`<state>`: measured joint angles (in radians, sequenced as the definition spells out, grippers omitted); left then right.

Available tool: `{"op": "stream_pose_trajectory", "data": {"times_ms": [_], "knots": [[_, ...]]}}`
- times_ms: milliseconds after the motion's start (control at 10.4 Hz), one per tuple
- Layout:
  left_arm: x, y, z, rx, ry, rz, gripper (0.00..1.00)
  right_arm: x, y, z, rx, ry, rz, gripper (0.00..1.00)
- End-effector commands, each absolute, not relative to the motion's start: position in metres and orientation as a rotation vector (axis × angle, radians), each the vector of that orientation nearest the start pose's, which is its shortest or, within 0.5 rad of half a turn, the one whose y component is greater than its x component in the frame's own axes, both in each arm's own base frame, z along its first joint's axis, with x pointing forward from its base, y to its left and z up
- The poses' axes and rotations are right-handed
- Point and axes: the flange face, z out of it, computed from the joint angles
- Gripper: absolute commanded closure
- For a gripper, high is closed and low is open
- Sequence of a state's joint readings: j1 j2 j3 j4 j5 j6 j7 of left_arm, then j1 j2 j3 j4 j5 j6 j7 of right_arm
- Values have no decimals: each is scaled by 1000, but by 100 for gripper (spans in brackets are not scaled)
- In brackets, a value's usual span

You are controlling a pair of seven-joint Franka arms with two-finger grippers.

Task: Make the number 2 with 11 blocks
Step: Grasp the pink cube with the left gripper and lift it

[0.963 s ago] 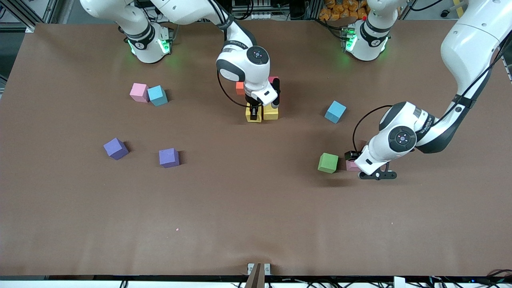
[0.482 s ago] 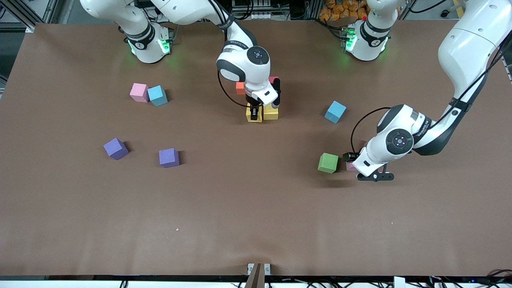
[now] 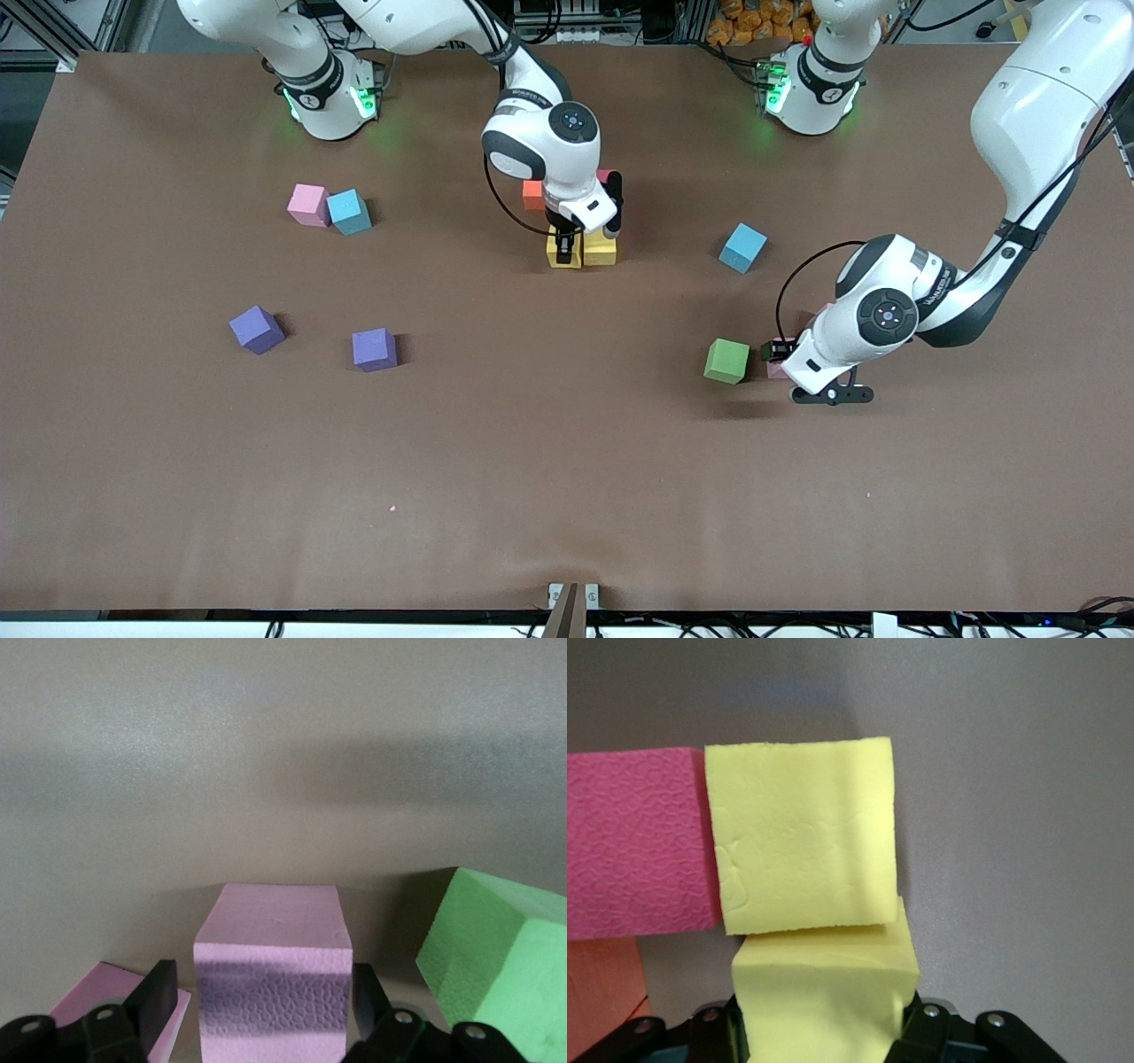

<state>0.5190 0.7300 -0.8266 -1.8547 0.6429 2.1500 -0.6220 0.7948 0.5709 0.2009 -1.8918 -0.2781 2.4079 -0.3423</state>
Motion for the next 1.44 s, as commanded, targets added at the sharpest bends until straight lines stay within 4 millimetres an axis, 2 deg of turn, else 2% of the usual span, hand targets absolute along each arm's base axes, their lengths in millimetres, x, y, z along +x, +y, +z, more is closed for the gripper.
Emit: {"op": "stream_pose_trajectory", "data": {"times_ms": [0,193,289,867,963,1156,1349], "knots": [[610,-140,216,-3092,5,163,23,346,530,198,-2351,-2193,40,61],[611,-139,217,-3096,-1,162,37,340,534,197,-2352,-2155,55,61],[612,-139,218,-3098,-5,160,39,340,534,197,-2352,-2153,51,61],[618,-133,224,-3100,-23,140,45,338,535,191,-2340,-2169,63,59],[619,-133,226,-3102,-27,137,47,339,535,191,-2346,-2165,63,47],[623,-132,230,-3105,-35,124,59,340,535,191,-2342,-2169,59,0],[626,-134,236,-3124,-70,126,62,341,534,192,-2343,-2167,54,0]]}}
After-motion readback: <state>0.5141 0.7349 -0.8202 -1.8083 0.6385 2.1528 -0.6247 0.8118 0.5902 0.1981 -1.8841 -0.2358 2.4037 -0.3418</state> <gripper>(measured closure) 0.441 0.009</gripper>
